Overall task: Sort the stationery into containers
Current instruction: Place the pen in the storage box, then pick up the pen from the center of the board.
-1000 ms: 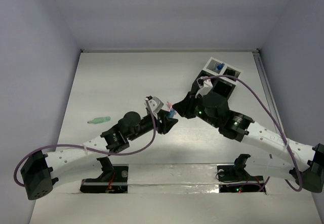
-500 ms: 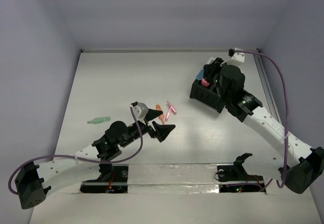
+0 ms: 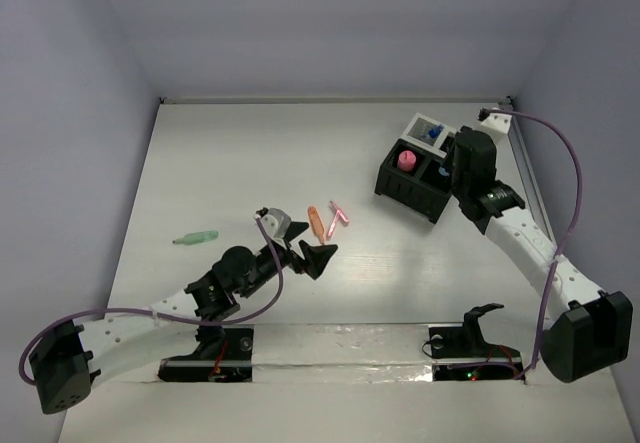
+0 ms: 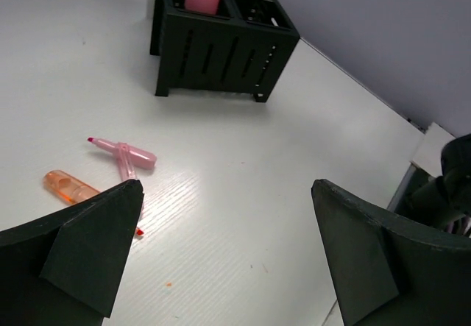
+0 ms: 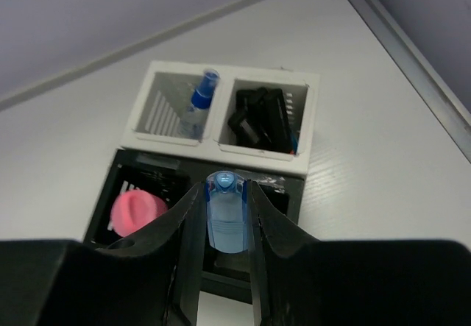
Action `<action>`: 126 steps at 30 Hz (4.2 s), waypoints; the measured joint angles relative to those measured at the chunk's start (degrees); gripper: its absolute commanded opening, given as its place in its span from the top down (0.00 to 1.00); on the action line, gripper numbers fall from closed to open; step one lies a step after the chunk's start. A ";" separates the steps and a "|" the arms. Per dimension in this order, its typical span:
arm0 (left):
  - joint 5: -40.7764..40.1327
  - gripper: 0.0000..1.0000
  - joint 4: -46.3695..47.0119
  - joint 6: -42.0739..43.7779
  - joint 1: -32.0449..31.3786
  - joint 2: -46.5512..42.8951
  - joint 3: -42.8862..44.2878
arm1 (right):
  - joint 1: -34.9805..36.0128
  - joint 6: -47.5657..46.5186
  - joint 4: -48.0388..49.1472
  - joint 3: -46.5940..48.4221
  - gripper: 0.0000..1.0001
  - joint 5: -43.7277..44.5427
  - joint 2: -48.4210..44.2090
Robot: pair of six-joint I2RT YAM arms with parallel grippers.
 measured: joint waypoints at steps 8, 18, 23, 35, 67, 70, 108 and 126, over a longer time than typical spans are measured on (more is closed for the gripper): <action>-5.29 0.01 -0.39 -0.09 0.00 -0.09 -0.09 | -1.81 0.13 -0.07 -2.71 0.70 -1.95 5.81; -7.54 0.01 -0.42 -0.76 0.24 2.14 -0.09 | -1.51 -0.42 -1.70 -2.05 0.17 -8.55 5.27; -7.23 0.01 -0.44 -1.90 3.28 2.58 -0.09 | 6.25 0.13 -1.73 -2.03 0.75 -16.04 3.10; -0.61 0.02 -0.42 -6.12 13.88 2.01 -1.84 | 17.81 -3.08 -4.42 4.39 0.42 -35.82 23.52; -4.61 0.08 -5.60 -6.71 17.16 -13.09 -2.03 | 27.69 -40.87 -21.49 19.45 0.29 -43.87 37.86; -5.09 0.08 -6.29 -6.80 17.16 -13.11 -2.08 | 27.80 -42.03 -21.59 19.45 0.29 -40.26 39.54; 3.19 0.38 -5.64 -9.35 17.16 -8.35 -2.97 | 20.94 -15.06 -7.45 14.99 1.00 -36.81 42.14; 15.47 0.48 12.17 -21.44 17.16 9.31 -7.45 | 15.52 18.43 15.30 -0.81 1.00 -57.53 21.59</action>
